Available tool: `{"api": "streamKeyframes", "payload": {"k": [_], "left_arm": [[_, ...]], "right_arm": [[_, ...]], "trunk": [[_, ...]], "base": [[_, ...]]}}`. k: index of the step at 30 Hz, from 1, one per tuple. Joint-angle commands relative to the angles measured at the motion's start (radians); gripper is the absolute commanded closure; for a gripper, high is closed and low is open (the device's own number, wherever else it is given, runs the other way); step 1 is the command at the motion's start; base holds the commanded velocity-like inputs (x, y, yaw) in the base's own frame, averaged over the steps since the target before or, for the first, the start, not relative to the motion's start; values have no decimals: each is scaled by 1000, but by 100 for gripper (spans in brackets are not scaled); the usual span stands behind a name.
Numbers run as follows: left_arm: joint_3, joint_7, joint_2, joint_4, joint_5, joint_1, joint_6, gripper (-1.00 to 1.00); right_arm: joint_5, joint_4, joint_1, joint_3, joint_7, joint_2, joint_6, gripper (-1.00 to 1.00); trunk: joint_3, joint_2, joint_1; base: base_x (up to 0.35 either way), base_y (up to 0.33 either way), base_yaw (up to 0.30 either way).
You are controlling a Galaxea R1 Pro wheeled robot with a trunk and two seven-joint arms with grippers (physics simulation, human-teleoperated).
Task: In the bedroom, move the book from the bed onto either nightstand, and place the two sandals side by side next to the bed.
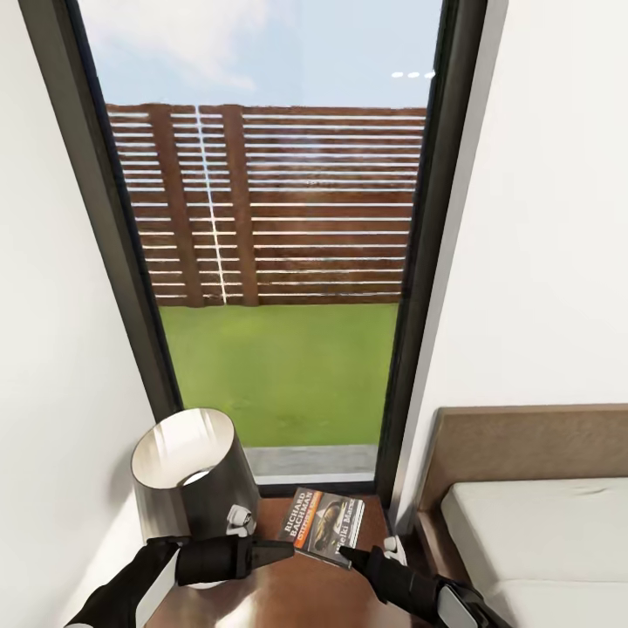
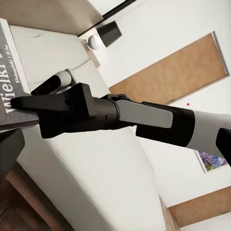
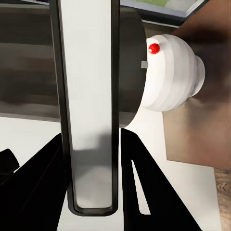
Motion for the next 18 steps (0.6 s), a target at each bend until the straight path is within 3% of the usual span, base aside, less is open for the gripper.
{"api": "streamKeyframes", "payload": {"k": [1, 14, 18], "left_arm": [[-6, 0, 1, 0, 8, -1, 11, -100], [-5, 0, 1, 0, 8, -1, 11, -100], [-5, 0, 1, 0, 8, -2, 11, -100]], "right_arm": [[-7, 0, -1, 0, 1, 0, 9, 100], [-2, 0, -1, -5, -2, 0, 9, 100], [-1, 0, -1, -6, -54, -1, 9, 100]], "trunk": [[-4, -8, 4], [-45, -99, 54], [-58, -127, 69]], "base": [[0, 0, 0], [0, 0, 0], [0, 0, 0]]}}
